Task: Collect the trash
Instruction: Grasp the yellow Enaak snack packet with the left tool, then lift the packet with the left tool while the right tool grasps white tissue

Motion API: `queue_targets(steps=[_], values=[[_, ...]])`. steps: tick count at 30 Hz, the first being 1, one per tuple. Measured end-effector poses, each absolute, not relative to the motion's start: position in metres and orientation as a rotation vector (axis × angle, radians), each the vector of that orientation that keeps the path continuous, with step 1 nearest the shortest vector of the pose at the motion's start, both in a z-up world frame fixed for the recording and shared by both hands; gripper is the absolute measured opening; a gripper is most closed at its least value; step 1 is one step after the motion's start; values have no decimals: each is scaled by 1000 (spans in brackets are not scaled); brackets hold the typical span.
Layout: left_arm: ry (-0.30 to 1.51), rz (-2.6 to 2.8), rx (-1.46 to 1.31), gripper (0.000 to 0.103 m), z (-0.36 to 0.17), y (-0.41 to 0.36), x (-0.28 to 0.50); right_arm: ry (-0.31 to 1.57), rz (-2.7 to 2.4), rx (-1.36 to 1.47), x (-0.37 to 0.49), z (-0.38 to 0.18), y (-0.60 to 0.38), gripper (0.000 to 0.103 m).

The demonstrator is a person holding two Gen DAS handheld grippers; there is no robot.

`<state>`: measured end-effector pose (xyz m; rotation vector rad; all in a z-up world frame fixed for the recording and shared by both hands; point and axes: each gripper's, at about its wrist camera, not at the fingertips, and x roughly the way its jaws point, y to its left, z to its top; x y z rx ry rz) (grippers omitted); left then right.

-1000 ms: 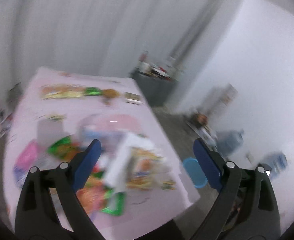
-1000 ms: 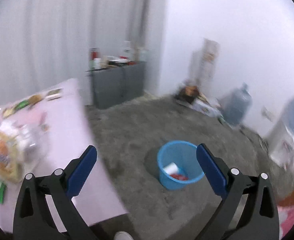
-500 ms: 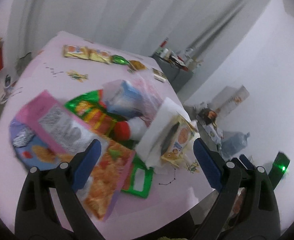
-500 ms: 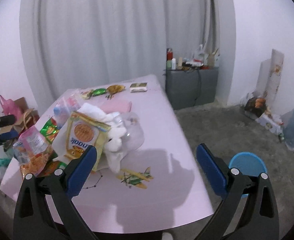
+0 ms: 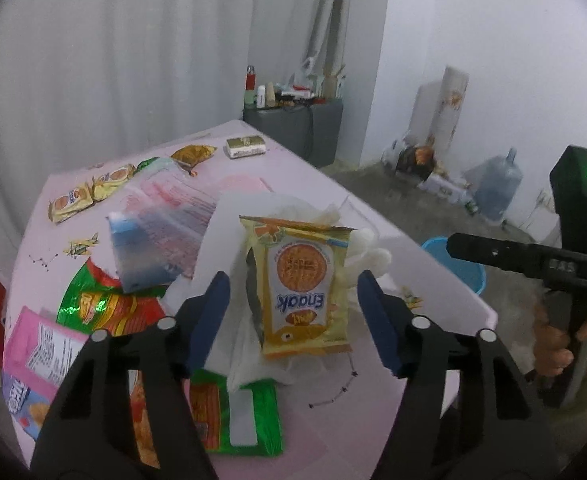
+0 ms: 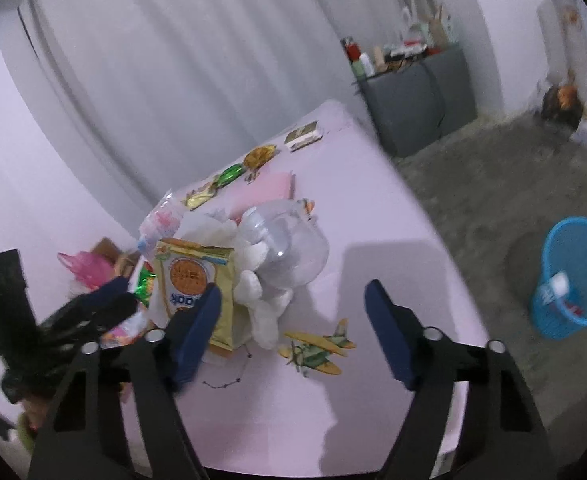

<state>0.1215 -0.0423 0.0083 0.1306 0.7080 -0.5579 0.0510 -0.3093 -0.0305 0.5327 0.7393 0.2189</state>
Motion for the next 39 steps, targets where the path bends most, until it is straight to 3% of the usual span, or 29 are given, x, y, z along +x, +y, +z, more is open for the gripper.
queue_targets(steps=[11,19,22,39], values=[[800,-519,19,43,-5,-43,167,787,368,595,83,-50,-296,52],[849,-508,-34,10,-18,-36,178,807,406,634,92,-56,-291,43],[843,-516,-46,2,-19,-33,177,794,403,629,91,-52,-294,43],[658,-542,-183,0,33,8,143,807,362,608,93,-55,-291,43]])
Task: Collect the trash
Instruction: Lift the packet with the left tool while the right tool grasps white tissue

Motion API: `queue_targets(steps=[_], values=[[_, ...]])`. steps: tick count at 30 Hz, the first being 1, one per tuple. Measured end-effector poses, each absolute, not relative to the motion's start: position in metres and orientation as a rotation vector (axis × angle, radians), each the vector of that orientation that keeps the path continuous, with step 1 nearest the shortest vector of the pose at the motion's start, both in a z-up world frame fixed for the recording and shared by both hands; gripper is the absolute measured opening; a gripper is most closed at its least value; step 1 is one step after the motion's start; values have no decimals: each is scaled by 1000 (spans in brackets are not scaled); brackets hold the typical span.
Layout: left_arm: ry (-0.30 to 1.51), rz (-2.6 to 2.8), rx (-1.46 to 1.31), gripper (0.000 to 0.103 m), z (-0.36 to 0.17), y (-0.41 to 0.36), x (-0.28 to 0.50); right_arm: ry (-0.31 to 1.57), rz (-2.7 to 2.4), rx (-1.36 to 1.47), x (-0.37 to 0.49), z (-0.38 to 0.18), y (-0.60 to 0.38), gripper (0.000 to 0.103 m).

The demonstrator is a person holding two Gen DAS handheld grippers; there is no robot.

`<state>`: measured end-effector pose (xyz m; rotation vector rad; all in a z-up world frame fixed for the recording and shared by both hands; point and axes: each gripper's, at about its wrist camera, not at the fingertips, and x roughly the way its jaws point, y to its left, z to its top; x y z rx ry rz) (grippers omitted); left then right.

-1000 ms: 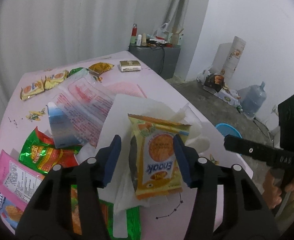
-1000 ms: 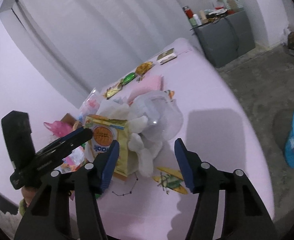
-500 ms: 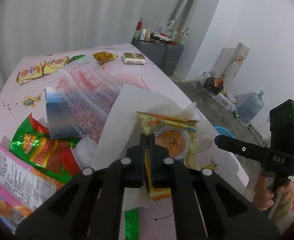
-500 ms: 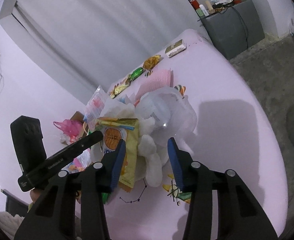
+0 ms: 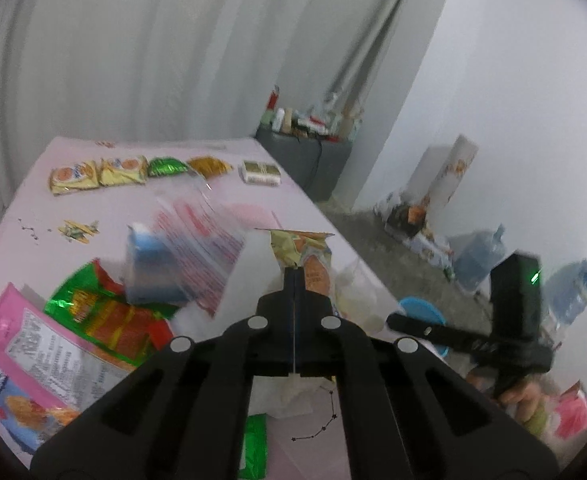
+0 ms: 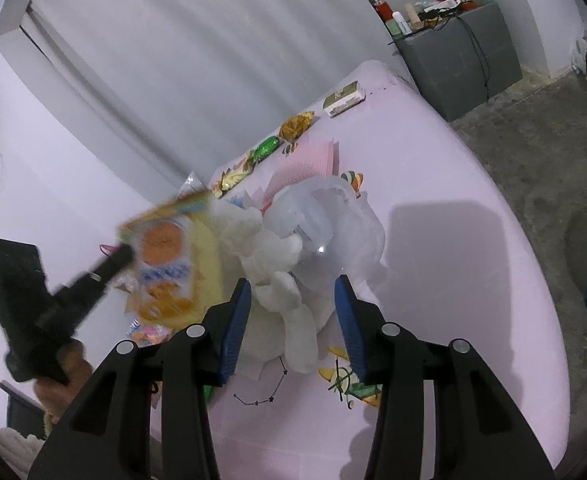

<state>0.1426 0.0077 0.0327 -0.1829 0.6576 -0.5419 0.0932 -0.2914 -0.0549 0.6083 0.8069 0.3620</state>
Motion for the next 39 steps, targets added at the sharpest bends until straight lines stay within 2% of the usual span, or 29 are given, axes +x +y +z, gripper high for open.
queue_targets(steps=[11,14,16,19,39], values=[[593,-472,-255,0,58,51,128,862,365,578,106,-61,-271,44],[594,-462,-268,0,57,59,126,869,372,578,107,-61,-268,32],[599,-461,-285,0,55,65,124,867,371,571,106,-58,-266,17],[600,-461,-301,0,53,71,121,847,375,560,102,-49,-263,7],[523,-492,-374,0,71,96,95,560,436,473,56,69,-249,4]])
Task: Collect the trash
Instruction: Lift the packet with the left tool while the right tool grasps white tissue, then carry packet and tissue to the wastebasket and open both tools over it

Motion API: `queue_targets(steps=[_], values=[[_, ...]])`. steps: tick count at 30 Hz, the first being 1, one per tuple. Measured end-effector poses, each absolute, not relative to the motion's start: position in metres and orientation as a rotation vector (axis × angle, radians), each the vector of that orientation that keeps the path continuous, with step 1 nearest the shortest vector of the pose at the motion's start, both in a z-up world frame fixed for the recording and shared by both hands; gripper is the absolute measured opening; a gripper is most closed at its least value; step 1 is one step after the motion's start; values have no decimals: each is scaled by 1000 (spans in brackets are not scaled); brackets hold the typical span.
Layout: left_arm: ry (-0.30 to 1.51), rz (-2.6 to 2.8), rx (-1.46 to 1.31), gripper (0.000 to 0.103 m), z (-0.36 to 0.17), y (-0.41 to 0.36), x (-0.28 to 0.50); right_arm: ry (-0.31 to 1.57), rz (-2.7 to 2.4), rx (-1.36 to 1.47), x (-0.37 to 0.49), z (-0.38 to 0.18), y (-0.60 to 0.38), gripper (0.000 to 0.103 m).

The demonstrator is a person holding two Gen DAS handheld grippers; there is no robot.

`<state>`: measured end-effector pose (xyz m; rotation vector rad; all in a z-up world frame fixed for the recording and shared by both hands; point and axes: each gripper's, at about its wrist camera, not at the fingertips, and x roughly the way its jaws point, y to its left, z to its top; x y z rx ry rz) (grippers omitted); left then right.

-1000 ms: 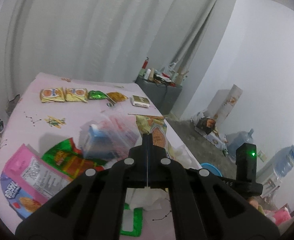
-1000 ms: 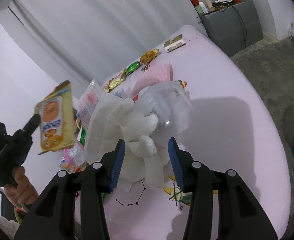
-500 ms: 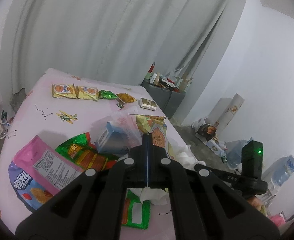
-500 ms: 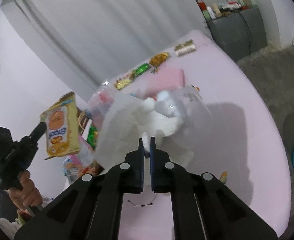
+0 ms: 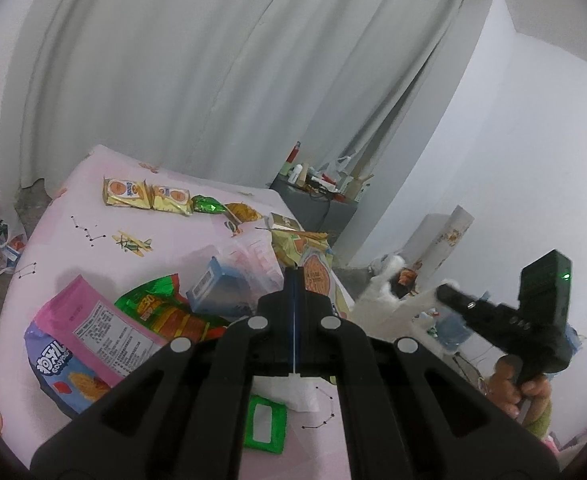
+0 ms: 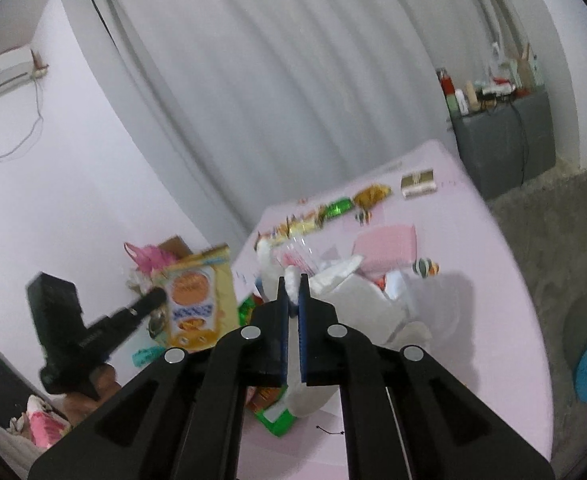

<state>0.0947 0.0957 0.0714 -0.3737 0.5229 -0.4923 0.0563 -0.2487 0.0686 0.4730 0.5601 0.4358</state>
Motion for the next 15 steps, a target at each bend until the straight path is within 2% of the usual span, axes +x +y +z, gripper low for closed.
queue_targets(steps=[7,15], values=[[533,-538,-384,0,72,85,90,474,378,517,26,86,-276,4],[555,-647,-339,0,77,36,96,401,258,577,-6,87,-324,4]])
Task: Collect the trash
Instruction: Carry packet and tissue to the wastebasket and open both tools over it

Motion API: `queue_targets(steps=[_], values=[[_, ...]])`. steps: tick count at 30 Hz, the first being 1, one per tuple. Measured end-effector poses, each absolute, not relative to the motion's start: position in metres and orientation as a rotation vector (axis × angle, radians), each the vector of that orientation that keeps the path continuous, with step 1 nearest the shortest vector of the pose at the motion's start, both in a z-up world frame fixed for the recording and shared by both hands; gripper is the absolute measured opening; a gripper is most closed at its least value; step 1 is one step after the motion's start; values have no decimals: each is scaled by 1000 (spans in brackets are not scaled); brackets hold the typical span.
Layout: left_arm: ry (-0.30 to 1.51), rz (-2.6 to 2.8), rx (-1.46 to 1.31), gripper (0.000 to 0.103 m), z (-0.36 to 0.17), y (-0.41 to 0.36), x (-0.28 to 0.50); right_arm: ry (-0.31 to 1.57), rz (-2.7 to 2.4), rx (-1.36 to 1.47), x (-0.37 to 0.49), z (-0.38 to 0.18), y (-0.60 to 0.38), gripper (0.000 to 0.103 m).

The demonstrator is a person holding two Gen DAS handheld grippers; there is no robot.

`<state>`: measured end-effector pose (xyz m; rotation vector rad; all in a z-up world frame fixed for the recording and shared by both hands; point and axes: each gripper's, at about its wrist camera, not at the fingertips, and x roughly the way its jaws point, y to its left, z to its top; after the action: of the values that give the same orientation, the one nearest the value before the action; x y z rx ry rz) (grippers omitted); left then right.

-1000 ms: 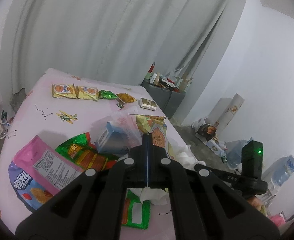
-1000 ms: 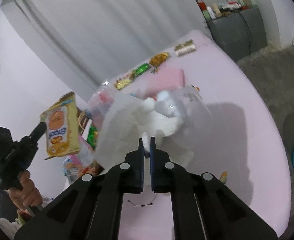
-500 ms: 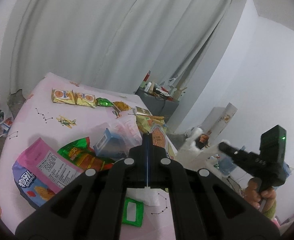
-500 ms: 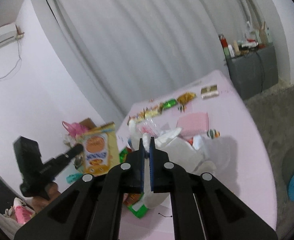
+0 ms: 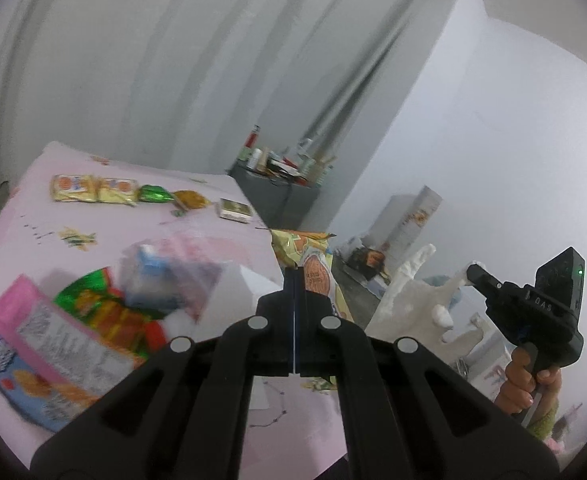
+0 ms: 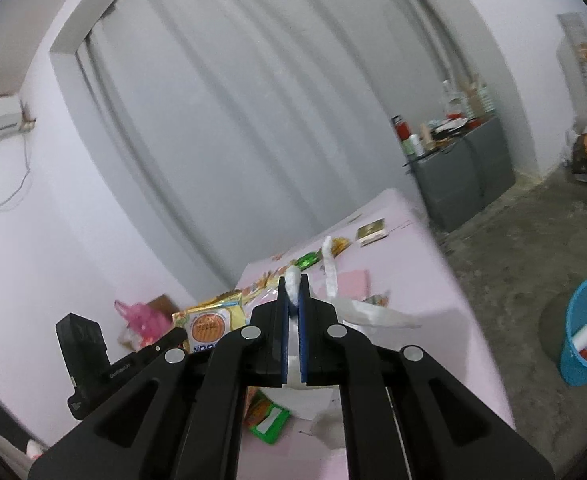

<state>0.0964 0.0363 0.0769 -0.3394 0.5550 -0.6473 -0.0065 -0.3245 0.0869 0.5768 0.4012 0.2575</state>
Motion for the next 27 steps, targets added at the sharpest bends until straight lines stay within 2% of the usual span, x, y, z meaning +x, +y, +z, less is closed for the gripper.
queue_targets(steps=[5,13,27], values=[[581,-715,-296,0,81,-9,106,358,191,625,-23,82,-363,4],[669,-881,-188,0,78,-124,132,316,65,711,-53,61,-434,4],[872,-1035,85,0,19,-354,172,394,-225,810,-44,-7,-563,4]])
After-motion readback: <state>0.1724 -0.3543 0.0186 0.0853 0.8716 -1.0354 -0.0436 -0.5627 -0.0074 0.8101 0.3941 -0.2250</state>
